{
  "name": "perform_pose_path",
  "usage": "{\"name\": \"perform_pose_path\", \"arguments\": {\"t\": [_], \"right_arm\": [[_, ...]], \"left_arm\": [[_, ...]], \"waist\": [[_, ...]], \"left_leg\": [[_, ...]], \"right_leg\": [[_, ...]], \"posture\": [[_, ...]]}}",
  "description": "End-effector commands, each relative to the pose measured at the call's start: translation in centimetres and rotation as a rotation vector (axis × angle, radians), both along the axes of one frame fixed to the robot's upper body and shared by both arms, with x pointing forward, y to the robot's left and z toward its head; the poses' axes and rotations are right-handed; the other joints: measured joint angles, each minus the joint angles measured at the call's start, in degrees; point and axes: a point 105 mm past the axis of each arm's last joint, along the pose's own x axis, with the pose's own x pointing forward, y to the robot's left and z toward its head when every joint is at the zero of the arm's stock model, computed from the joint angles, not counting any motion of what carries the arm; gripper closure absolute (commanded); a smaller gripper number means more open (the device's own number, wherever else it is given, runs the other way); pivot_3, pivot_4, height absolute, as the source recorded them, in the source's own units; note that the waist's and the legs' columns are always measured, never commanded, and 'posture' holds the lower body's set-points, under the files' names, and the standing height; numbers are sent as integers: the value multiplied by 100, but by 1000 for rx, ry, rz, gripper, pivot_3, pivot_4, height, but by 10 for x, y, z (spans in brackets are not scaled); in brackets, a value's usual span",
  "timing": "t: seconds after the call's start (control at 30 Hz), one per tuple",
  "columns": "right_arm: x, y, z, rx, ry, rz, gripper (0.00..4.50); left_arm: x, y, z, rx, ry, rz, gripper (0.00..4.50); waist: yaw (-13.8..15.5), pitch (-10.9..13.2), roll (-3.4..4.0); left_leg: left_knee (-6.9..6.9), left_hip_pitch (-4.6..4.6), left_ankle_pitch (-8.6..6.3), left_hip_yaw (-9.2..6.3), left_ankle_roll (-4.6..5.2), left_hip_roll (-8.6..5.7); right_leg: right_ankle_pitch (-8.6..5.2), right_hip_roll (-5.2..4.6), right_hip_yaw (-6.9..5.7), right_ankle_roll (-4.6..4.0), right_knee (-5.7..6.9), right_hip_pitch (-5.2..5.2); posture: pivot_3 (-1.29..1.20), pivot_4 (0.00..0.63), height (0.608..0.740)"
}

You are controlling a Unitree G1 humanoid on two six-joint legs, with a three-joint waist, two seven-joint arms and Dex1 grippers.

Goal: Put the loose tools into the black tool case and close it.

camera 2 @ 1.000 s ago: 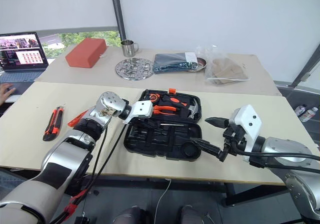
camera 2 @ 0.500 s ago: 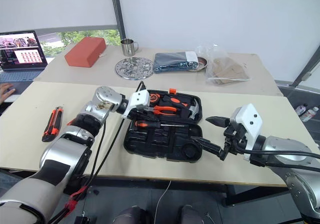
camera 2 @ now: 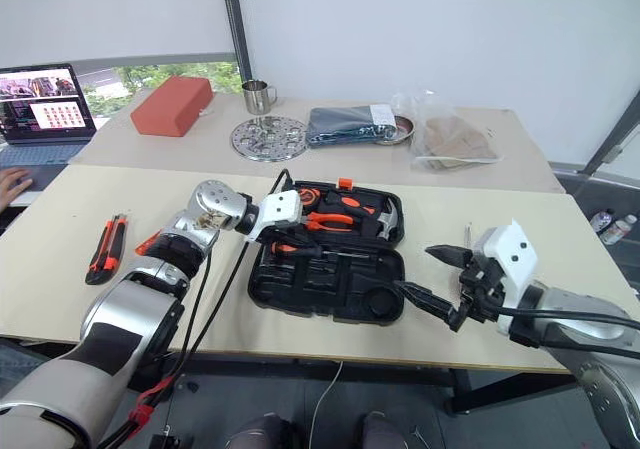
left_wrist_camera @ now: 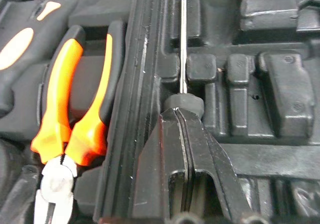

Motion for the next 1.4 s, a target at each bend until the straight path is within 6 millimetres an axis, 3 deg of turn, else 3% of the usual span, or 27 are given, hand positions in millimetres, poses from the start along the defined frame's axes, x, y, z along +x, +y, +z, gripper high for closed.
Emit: {"name": "perform_pose_path", "arguments": {"t": [0.03,0.2,0.4,0.47,0.53,0.57,0.63,0.73,0.83,0.9,1.0,1.03,1.17,1.4], "right_arm": [[-1,-1,10,-19,-64,-4,0],[3,-5,10,-20,-65,-21,0],[8,-5,11,-20,-78,-34,0],[10,-8,13,-28,-92,-65,0],[12,-20,17,-34,-114,-155,0],[13,-26,19,-31,-123,-205,0],[13,-37,21,-18,-129,-294,0],[9,-49,21,4,-122,-401,0],[0,-60,8,56,-83,-554,0],[-4,-67,-1,78,-57,-647,0],[-6,-70,-13,93,-22,-716,0],[-5,-69,-20,96,-2,-734,0],[4,-67,-43,82,47,-768,0],[42,-62,-71,75,79,-789,0]], "left_arm": [[-3,-3,-11,41,-2,-20,4454],[0,-8,-6,17,1,-3,4454],[-2,-13,-21,99,-30,-34,4454],[0,-13,-19,84,-47,-23,4454],[5,-9,5,-45,-24,21,4454],[6,-6,20,-122,-18,36,4063],[6,3,47,-264,-7,61,3764],[-2,20,79,-421,41,82,2692],[-36,40,106,-520,173,43,1647],[-58,44,112,-533,223,5,810],[-76,45,108,-504,260,-15,48],[-83,45,106,-488,276,-26,48],[-94,44,99,-443,292,-43,48],[-97,42,90,-378,256,-42,48]], "waist": [[-1,0,0],[18,0,0],[35,-1,1],[58,-4,3],[76,-5,3],[72,-4,3],[31,-4,3],[-21,-4,3],[-80,-5,6],[-121,-9,13],[-117,-11,25],[-111,-11,26],[-128,-8,32],[-150,-12,49]], "left_leg": [[0,0,0,0,0,0],[1,0,-1,-1,1,-2],[1,0,-1,-2,2,-4],[2,3,-2,-3,3,-4],[2,8,-5,-4,9,-5],[3,6,-7,-4,11,-5],[5,-9,-7,-5,12,-4],[5,-18,0,-4,1,-1],[-1,-14,4,-3,-7,4],[-11,-8,6,-1,-12,6],[-13,0,7,-1,-17,0],[-11,2,8,-1,-18,-5],[-12,46,-15,-3,-58,-6],[-45,98,-16,9,-64,-9]], "right_leg": [[0,0,0,0,0,0],[0,-4,0,2,-2,2],[0,-7,0,3,-2,4],[1,-8,-1,3,-3,11],[2,-12,-4,5,-4,20],[2,-14,-5,6,-5,18],[3,-14,-2,7,-4,-2],[3,-7,0,6,6,-16],[-2,3,1,5,7,-17],[-10,8,3,9,8,-15],[-18,7,10,16,10,-6],[-41,2,12,57,11,0],[-44,4,25,61,6,49],[-46,10,59,53,4,72]], "posture": [[0,150,736],[0,150,736],[0,150,736],[0,150,736],[0,150,736],[0,150,736],[0,150,736],[0,150,736],[0,150,736],[0,150,736],[0,150,736],[0,150,736],[0,150,736],[0,150,736]]}}
